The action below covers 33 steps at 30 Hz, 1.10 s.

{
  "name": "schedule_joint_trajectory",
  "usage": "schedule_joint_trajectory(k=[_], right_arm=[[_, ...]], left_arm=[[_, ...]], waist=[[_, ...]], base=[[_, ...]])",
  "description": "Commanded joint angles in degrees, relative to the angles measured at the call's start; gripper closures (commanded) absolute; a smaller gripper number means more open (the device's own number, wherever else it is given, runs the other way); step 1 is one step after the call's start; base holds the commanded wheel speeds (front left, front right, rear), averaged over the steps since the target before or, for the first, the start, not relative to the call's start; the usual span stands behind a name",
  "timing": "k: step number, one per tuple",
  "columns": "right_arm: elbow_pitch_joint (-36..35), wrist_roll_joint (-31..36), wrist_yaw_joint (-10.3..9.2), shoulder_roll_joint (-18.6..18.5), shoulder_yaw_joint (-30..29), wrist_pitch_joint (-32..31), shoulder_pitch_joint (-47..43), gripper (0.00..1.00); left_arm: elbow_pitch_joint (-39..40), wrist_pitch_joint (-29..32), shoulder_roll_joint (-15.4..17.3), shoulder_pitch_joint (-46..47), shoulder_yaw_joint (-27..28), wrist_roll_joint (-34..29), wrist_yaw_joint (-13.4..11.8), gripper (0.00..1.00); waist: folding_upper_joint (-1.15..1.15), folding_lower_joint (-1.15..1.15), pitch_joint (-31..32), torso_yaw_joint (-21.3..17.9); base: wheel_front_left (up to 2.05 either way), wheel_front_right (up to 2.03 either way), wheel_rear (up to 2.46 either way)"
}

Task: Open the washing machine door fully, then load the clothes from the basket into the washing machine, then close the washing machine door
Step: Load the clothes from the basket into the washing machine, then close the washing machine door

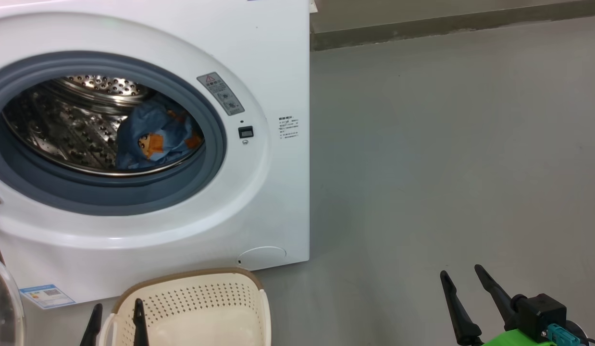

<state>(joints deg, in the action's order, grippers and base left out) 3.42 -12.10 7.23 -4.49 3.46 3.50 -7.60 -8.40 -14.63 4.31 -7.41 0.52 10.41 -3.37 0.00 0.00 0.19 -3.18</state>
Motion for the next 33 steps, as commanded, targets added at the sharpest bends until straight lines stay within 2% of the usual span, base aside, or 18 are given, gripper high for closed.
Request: schedule_joint_trajectory(k=[1, 20, 33], right_arm=[[-1.7, 0.8, 0.25, -0.8, 1.2, -0.1, 0.9, 0.0], [-0.9, 0.6, 0.25, -0.5, 1.4, 0.4, 1.2, 0.0], [-0.8, 0.6, 0.25, -0.3, 1.0, 0.6, 1.0, 0.0]], left_arm=[[1.5, -0.4, 0.1, 1.1, 1.9, -0.6, 0.2, 0.0], [0.5, -0.4, -0.3, 2.7, 2.6, -2.8, 1.6, 0.0], [0.3, -0.4, -0.6, 2.8, 2.5, -3.5, 1.5, 0.0]], waist=[[0.0, 0.0, 0.0, 0.0], [0.0, 0.0, 0.0, 0.4], [0.0, 0.0, -0.1, 1.0]], base=[[0.0, 0.0, 0.0], [-0.03, 0.03, 0.0], [-1.1, 1.08, 0.03]])
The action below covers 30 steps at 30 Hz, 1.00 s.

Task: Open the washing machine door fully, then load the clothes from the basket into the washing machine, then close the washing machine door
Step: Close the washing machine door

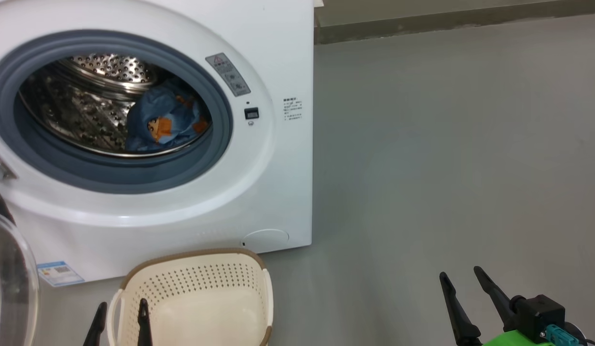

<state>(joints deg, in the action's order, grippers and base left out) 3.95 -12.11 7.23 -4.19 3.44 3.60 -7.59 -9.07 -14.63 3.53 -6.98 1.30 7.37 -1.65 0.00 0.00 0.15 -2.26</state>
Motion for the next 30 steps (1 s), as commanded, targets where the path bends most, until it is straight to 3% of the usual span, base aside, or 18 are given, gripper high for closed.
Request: schedule_joint_trajectory(k=[1, 23, 30], right_arm=[[-1.3, 0.6, 0.25, -0.6, 1.0, 0.5, 1.0, 0.0], [-1.8, 1.0, 0.25, -0.6, 0.3, 0.4, 0.8, 0.0], [-2.6, 1.3, 0.25, -0.6, -0.7, 0.3, 0.5, 0.0]], left_arm=[[1.0, -0.4, 0.2, 2.4, 1.7, -0.5, -0.2, 0.0], [1.7, -0.4, -0.3, 2.3, 1.6, -0.1, 0.2, 0.0], [1.8, -0.4, -0.3, 3.0, 1.8, -0.6, 0.3, 0.0]], waist=[[0.0, 0.0, -0.1, 0.1], [0.0, 0.0, -0.2, 0.5], [0.0, 0.0, -0.5, 3.5]], base=[[-1.04, 1.04, 0.0], [-0.15, 0.15, 0.0], [0.0, 0.0, 0.0]])
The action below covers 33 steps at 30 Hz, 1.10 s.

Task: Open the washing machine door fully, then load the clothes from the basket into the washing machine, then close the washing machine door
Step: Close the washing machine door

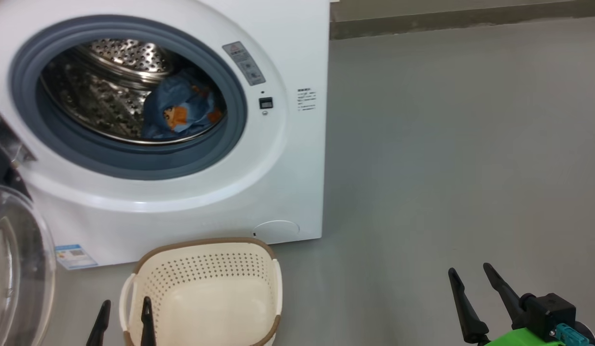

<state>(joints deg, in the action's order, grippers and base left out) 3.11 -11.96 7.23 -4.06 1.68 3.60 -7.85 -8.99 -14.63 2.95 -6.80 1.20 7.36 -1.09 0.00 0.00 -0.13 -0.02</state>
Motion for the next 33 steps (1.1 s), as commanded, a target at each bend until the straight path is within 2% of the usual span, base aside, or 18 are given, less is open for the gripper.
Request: schedule_joint_trajectory(k=[1, 13, 24, 33], right_arm=[[-1.9, 1.1, 0.25, -0.9, 0.9, 0.3, 0.8, 0.0], [-3.3, 2.0, 0.25, -2.0, -0.9, -0.5, 2.0, 0.0], [-4.2, 2.3, 0.25, -2.4, -2.4, -1.0, 2.0, 0.0], [-4.8, 2.6, 0.25, -2.2, -3.1, -1.2, 1.4, 0.0]], left_arm=[[1.9, -0.4, 0.3, 2.8, 1.9, -0.7, -0.3, 0.0], [4.6, -0.4, 0.1, 2.3, 1.3, -0.1, -1.1, 0.0], [5.3, -0.4, 0.0, 2.2, 0.9, 0.3, -1.8, 0.0], [5.3, -0.4, 0.0, 2.2, 1.0, 0.6, -2.1, 0.0]], waist=[[0.0, 0.0, -0.4, 2.0], [0.0, 0.0, -1.8, 13.5], [0.0, 0.0, -2.3, 21.9], [0.0, 0.0, -2.2, 27.2]], base=[[0.0, 0.0, 0.0], [0.0, 0.0, 0.0], [0.0, 0.0, 0.0], [0.0, 0.0, 0.0]])
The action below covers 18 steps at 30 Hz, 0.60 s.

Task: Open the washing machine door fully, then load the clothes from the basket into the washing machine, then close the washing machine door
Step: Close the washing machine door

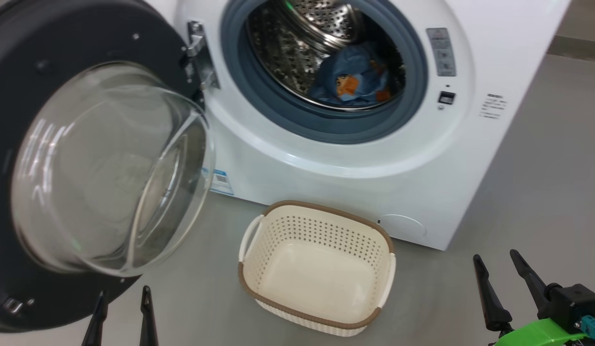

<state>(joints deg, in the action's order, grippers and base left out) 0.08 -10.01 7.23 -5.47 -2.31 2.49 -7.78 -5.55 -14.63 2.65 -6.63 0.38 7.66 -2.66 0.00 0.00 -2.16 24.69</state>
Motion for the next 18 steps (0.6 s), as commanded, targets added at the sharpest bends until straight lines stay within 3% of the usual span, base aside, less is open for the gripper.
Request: schedule_joint_trajectory(k=[1, 7, 18], right_arm=[[-1.9, 0.6, 0.25, -0.7, 0.9, -0.2, 1.3, 0.0], [-2.4, 0.8, 0.25, -0.6, 0.9, -0.5, 1.3, 0.0], [-1.6, 0.3, 0.25, -1.8, 3.2, -1.1, 3.7, 0.0]], left_arm=[[1.9, -0.4, 0.3, 2.0, 1.8, 0.3, -0.5, 0.0], [2.2, -0.4, 0.2, 1.8, 1.9, 0.5, -0.9, 0.0], [3.9, -0.4, 0.2, 0.8, 2.5, 1.9, -2.5, 0.0]], waist=[[0.0, 0.0, -0.2, 3.0], [0.0, 0.0, -0.6, 5.8], [0.0, 0.0, -1.5, 6.4]], base=[[0.0, 0.0, 0.0], [0.0, 0.0, 0.0], [0.0, 0.0, 0.0]])
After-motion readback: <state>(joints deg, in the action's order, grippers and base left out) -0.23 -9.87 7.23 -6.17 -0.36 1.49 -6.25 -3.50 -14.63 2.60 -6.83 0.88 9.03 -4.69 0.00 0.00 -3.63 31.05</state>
